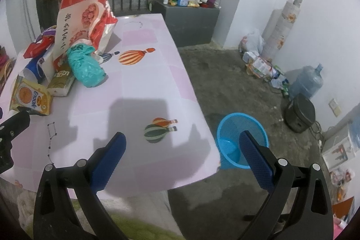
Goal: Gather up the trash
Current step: 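Move both tools forward into the trash pile on the table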
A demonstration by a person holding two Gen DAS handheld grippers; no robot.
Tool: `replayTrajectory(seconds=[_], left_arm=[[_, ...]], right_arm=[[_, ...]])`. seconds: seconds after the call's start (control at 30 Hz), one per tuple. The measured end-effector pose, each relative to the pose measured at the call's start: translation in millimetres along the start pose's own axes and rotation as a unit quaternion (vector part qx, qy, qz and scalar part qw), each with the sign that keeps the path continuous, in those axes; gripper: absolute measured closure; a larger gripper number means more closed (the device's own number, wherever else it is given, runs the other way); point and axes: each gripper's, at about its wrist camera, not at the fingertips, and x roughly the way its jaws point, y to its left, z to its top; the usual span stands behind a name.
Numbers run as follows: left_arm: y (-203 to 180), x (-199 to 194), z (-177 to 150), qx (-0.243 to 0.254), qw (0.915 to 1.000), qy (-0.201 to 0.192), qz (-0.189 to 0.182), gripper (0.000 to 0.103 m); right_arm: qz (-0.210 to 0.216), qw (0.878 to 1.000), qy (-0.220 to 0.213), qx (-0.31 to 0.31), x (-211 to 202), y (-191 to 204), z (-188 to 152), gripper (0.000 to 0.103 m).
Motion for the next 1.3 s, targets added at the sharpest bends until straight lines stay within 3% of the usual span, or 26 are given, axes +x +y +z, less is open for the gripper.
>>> replayTrajectory(seconds=[0.13, 0.3, 0.47, 0.6, 0.67, 0.87, 0.97, 1.17, 1.3], left_arm=[[14, -2, 1, -0.013, 0.9998, -0.011, 0.008, 0.004], [51, -9, 12, -0.04, 0.9977, -0.055, -0.003, 0.004], [91, -9, 26, -0.058, 0.9927, -0.096, -0.046, 0.004], [118, 0, 29, -0.058, 0.9887, -0.116, -0.075, 0.004], [134, 8, 29, -0.069, 0.9838, -0.124, -0.11, 0.004], [158, 26, 41, -0.088, 0.9725, -0.138, -0.166, 0.004], [162, 27, 48, -0.067, 0.9662, -0.161, -0.19, 0.004], [163, 19, 63, -0.008, 0.9583, -0.202, -0.202, 0.004], [174, 24, 69, -0.057, 0.9449, -0.178, -0.268, 0.004]], right_arm=[[0.026, 0.999, -0.029, -0.011, -6, 10, 10, 0.007], [0.068, 0.992, -0.105, -0.03, -16, 34, 44, 0.007], [0.131, 0.979, -0.146, -0.059, -15, 64, 78, 0.007], [0.14, 0.971, -0.179, -0.07, -13, 81, 92, 0.007], [0.147, 0.967, -0.197, -0.071, -13, 88, 96, 0.007], [0.164, 0.969, -0.172, -0.062, -18, 109, 114, 0.007], [0.159, 0.971, -0.176, -0.036, -21, 107, 118, 0.007], [0.124, 0.973, -0.194, -0.003, -22, 97, 124, 0.007], [0.146, 0.968, -0.203, 0.036, -18, 85, 124, 0.007]])
